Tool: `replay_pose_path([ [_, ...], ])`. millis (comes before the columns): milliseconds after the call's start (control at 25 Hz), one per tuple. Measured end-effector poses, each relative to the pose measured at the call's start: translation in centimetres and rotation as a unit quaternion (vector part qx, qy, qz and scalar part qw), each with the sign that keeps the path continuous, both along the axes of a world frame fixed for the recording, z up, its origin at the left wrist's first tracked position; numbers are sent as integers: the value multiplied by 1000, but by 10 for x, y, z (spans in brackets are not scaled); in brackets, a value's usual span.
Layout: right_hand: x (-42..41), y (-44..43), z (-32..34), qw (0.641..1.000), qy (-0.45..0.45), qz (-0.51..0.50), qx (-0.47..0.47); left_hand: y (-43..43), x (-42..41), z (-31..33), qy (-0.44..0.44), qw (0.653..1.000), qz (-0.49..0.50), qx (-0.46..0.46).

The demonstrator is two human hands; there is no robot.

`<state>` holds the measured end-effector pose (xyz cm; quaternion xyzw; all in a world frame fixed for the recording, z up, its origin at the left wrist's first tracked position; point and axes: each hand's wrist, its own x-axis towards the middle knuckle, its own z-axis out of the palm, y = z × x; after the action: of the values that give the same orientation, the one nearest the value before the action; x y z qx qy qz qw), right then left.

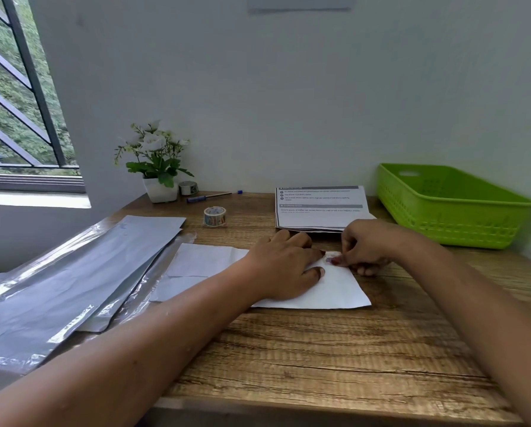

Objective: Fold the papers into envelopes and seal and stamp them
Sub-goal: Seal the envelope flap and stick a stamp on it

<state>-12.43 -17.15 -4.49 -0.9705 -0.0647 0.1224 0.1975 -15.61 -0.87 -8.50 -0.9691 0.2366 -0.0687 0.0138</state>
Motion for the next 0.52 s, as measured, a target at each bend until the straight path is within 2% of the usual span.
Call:
replay_pose_path([
  [200, 0, -3, 0, 1000, 22, 0, 17, 1, 2, -2, -4, 1000, 2, 7],
  [320, 0, -4, -2, 999, 12, -15, 33, 6, 9, -2, 46, 999, 3, -20],
  [440, 6, -1, -11, 999, -22, -22, 13, 11, 17, -3, 113, 990, 14, -78],
  [520, 10, 0, -14, 999, -34, -20, -7, 13, 21, -5, 122, 988, 15, -96],
])
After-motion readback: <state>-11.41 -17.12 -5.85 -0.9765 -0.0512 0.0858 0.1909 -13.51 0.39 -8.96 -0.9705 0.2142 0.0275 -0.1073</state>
